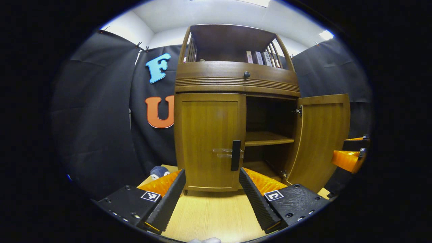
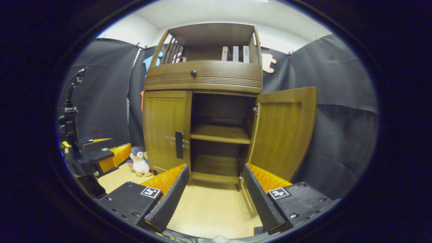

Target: Open the right door of the double-door shoe cabinet with the right hand, and open the left door with the left hand.

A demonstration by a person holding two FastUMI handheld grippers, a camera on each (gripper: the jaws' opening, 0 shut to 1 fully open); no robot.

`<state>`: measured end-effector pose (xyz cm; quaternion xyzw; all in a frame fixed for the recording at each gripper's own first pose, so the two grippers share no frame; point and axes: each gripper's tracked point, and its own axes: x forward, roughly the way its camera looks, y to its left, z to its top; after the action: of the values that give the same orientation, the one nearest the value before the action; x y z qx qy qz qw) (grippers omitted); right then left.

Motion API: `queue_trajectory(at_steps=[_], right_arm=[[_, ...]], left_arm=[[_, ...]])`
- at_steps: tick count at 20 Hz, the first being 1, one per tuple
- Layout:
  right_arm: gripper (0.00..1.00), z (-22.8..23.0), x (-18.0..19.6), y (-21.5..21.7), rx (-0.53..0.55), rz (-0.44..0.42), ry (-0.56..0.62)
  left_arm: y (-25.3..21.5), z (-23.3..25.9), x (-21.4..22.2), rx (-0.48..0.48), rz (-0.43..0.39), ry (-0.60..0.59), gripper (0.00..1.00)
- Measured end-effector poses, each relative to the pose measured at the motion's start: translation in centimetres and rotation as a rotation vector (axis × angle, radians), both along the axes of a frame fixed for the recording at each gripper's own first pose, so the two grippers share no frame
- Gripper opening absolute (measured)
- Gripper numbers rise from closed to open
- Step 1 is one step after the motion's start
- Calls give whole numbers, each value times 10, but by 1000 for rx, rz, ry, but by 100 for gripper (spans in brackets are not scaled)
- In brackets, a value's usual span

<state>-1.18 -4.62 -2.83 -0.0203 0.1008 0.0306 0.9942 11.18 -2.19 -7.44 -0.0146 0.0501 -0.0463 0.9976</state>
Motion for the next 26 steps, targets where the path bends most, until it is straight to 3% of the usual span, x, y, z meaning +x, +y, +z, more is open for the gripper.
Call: queue_trajectory(at_steps=[11,12,15,19,23,25,26], right_arm=[[98,-10,33,-21,-15,-31,48],[100,-14,35,-24,-18,-39,60],[100,-22,34,-31,-25,-56,83],[100,-33,35,-42,-19,-77,118],[100,-38,34,-49,-3,-95,125],[100,-41,32,-50,10,-94,135],[100,-41,32,-50,13,-92,137]], left_arm=[[-69,-30,166,-15,-36,-36,96],[-74,-39,180,-16,-37,-31,100],[-87,-56,205,-17,-47,-3,95],[-87,-63,225,13,-23,-13,52],[-91,-63,224,15,-48,-25,46],[-92,-62,223,25,-41,-30,30],[-90,-62,222,34,-43,-26,30]])
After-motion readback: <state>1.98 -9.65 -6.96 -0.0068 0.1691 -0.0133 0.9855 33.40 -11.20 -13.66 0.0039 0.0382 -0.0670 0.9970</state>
